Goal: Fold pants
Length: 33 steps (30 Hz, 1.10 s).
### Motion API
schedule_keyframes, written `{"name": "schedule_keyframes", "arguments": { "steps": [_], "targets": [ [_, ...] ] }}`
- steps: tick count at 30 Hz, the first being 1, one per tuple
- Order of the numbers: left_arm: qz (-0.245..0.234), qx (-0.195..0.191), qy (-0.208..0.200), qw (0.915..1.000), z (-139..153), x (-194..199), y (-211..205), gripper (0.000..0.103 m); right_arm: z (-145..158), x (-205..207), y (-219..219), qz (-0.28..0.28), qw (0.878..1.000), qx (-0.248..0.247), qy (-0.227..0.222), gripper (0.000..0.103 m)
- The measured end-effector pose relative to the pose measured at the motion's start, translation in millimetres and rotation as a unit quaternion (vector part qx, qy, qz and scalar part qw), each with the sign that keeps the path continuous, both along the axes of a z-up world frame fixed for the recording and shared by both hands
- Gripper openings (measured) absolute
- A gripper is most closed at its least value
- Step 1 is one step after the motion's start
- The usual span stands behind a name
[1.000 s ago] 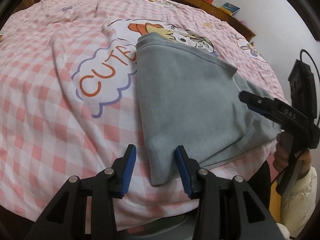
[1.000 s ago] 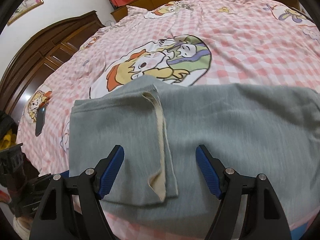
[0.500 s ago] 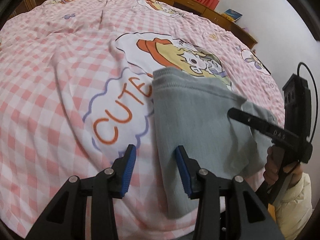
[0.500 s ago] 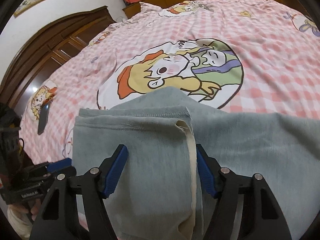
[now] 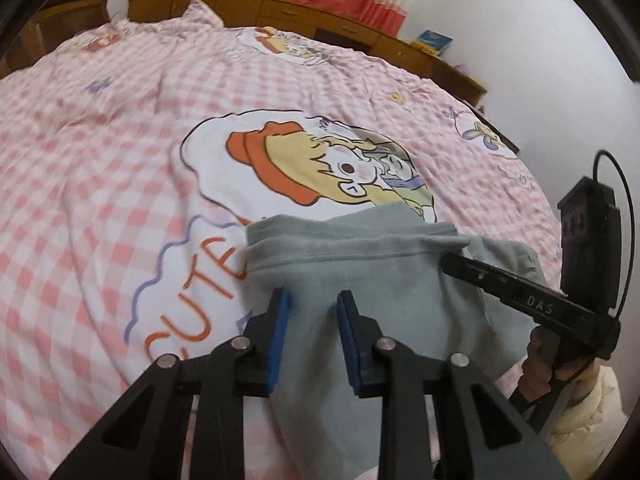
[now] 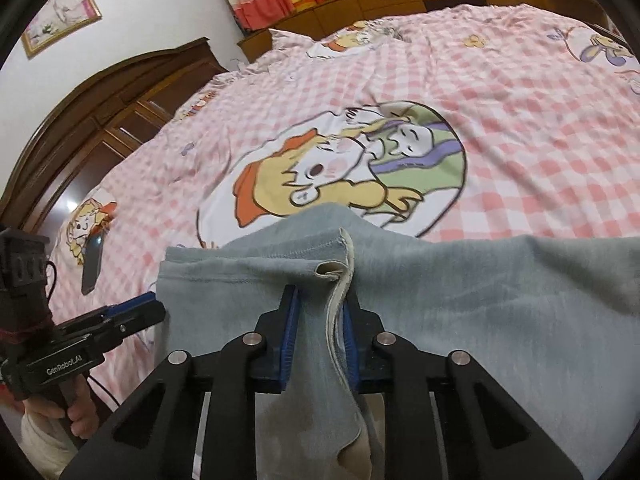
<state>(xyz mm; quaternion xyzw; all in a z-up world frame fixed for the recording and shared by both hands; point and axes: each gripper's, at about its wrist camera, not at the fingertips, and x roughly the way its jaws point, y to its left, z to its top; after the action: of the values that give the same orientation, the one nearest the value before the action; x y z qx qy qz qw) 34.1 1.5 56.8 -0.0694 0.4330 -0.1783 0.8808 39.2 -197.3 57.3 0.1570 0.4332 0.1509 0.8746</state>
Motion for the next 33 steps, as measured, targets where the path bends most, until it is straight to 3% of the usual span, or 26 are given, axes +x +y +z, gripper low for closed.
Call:
{"name": "schedule_keyframes", "arguments": {
  "steps": [4, 6, 13, 14, 16, 18, 21, 25, 29, 33],
  "targets": [
    [-0.004, -0.002, 0.006, 1.0, -9.2, 14.1, -3.4, 0.026, -6.8, 1.7, -6.3, -0.011, 1.0, -0.005, 0.019, 0.025],
    [-0.002, -0.003, 0.014, 0.9999, -15.8, 22.6, -2.6, 0.026, -11.3, 1.5, -9.9, -0.017, 0.999, -0.004, 0.029, 0.033],
    [0.002, 0.0, 0.017, 0.9999, -23.0, 27.6, -4.4, 0.026, -19.6, 7.3, -6.9, 0.004, 0.999, 0.019, 0.032, 0.037],
    [0.003, 0.0, 0.016, 0.9999, -22.6, 27.0, -4.2, 0.026, -19.0, 7.4, -5.2, 0.007, 0.999, 0.024, 0.029, 0.036],
    [0.007, -0.002, 0.016, 0.9998, -21.1, 25.7, -2.3, 0.026, -15.6, 6.2, -1.0, 0.017, 0.999, 0.031, 0.024, 0.016],
    [0.01, -0.007, 0.015, 0.9998, -17.3, 21.2, -0.1, 0.026, -9.3, 3.4, 1.6, 0.015, 0.999, 0.028, 0.018, 0.007],
    [0.02, -0.01, 0.01, 0.9997, -10.2, 12.4, 5.9, 0.028, 11.0, -1.9, -0.9, 0.008, 0.999, 0.043, 0.007, 0.006],
    [0.04, -0.02, -0.008, 0.999, 3.9, -1.4, 18.4, 0.039, 59.5, -13.7, -14.4, -0.006, 0.996, 0.085, -0.013, 0.006],
    [0.051, -0.027, -0.016, 0.9982, 11.2, -7.6, 26.3, 0.039, 105.5, -31.8, -26.8, -0.03, 0.996, 0.06, -0.052, 0.006],
    [0.048, -0.028, -0.012, 0.9984, 10.8, -9.5, 22.7, 0.039, 131.0, -50.7, -52.0, -0.071, 0.994, 0.044, -0.068, 0.005]
  ]
}}
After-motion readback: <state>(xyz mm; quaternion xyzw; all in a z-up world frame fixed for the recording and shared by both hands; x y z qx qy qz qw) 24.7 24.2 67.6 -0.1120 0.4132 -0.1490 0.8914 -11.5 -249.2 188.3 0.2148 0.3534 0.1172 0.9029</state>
